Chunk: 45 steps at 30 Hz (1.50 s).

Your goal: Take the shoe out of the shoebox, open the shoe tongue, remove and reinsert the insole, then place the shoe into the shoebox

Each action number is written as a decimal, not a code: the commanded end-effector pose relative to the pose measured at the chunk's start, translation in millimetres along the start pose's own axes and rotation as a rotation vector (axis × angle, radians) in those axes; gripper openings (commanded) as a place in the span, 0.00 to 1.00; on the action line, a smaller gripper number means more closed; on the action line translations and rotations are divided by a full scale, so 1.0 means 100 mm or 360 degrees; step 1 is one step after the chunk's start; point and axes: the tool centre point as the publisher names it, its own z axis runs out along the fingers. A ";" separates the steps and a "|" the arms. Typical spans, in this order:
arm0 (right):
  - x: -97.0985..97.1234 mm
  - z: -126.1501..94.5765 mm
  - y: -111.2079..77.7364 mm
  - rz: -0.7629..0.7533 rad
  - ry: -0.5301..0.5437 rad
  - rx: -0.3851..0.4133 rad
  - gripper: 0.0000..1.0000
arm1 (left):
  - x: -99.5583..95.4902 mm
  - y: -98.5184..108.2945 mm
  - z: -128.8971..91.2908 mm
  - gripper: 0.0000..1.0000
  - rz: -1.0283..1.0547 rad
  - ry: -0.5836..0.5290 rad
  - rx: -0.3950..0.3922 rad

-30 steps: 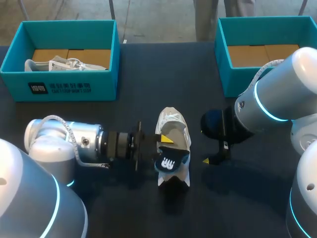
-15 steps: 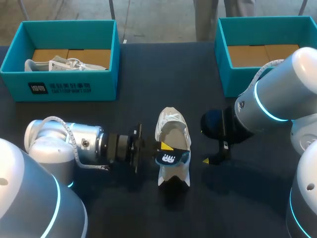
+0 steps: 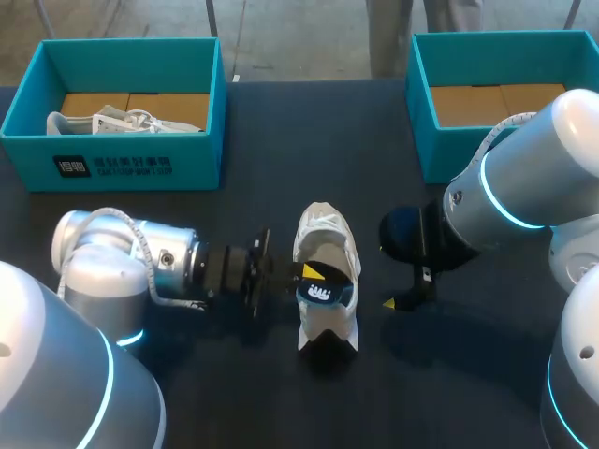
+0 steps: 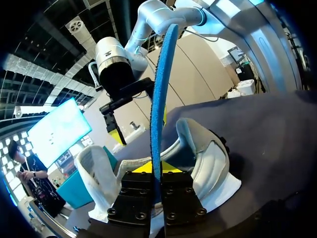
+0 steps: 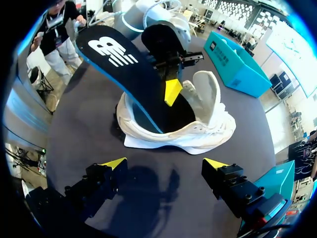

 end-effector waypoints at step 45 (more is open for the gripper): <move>0.01 0.00 0.00 -0.0001 -0.0002 -0.0001 1.00 | 0.01 0.01 0.14 0.00 -0.0042 0.0006 0.0012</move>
